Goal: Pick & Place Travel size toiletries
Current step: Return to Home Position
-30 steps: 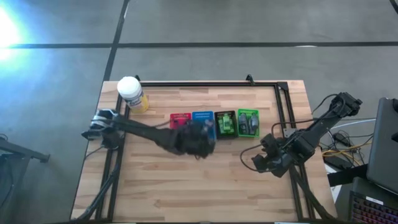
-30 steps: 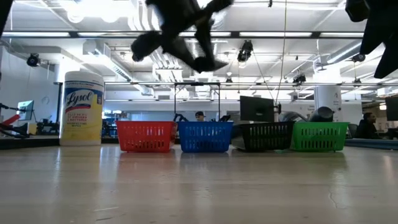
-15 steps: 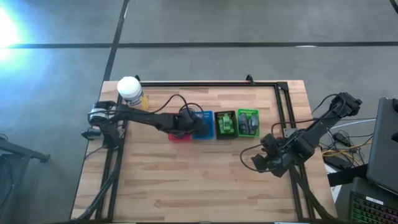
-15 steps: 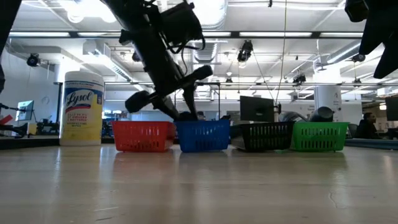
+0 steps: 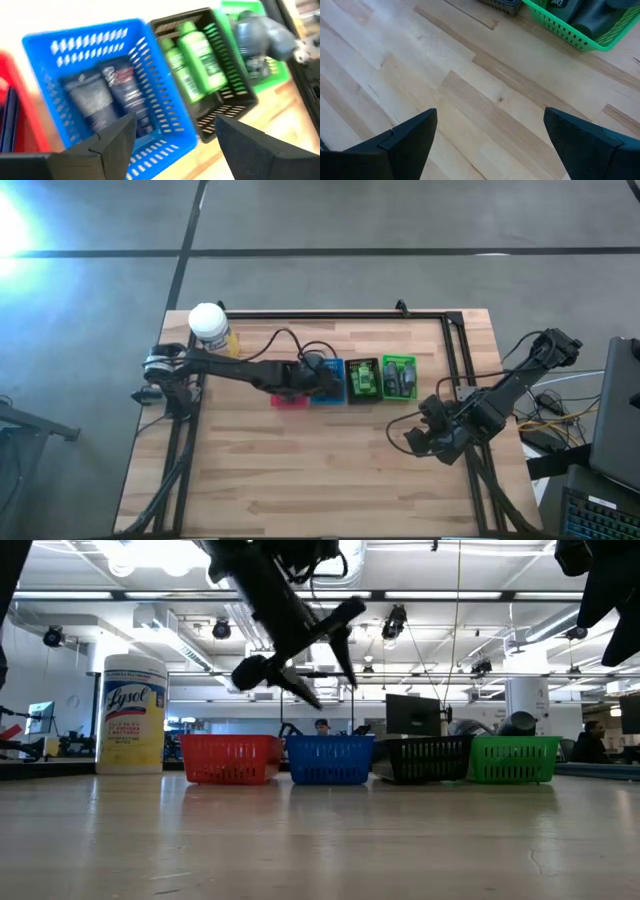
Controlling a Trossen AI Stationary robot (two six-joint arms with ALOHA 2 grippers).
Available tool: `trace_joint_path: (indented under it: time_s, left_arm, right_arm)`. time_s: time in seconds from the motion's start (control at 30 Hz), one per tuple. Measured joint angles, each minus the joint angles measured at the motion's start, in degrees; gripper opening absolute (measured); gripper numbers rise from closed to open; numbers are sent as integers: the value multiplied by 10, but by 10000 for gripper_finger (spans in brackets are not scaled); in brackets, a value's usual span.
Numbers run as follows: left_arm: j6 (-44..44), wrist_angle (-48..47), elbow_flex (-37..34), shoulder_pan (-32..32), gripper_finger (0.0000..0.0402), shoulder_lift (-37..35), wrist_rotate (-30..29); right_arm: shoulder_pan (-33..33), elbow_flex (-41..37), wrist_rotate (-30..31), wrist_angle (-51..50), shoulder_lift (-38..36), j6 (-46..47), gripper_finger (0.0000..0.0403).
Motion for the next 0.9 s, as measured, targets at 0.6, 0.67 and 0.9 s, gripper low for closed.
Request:
trace_joint_path:
  time_s: [0.6,0.67,0.9]
  left_arm:
    - [264,-20,124,-139,264,-71,72]
    - [242,-24,123,-148,264,-82,71]
    - [296,22,118,-174,264,-107,83]
  right_arm:
    - [0,31,-25,10,-4,-87,364]
    - [0,38,-24,37,-12,-154,363]
    - [-16,31,-29,134,-115,-308,363]
